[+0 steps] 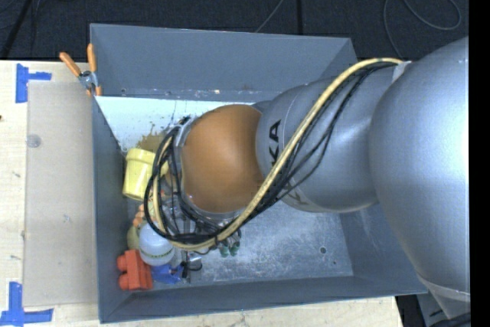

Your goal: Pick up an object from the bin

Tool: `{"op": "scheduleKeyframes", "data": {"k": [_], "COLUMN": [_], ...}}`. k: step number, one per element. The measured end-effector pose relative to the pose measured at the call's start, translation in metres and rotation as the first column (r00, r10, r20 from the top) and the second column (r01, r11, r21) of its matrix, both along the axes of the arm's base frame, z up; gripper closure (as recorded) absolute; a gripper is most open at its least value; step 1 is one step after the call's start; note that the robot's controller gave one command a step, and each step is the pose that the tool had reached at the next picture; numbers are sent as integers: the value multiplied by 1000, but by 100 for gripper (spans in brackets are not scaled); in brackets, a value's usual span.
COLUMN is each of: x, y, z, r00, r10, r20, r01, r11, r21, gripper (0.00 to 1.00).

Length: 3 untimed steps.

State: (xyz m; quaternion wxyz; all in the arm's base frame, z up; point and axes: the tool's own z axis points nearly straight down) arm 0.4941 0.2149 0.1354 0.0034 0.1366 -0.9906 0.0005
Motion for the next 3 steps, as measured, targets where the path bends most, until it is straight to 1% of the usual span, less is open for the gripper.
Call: {"op": "scheduleKeyframes", "data": {"k": [1,2,3], "x": [-17,-18,-21], "y": [5,0,-6], "z": [14,-18,-63], "r00": [986,984,999], "r10": [164,180,-52], "r20": [7,14,12], "r01": [-164,-180,52], "r11": [986,984,999], "r21": [2,4,0], "gripper": [0,0,100]}}
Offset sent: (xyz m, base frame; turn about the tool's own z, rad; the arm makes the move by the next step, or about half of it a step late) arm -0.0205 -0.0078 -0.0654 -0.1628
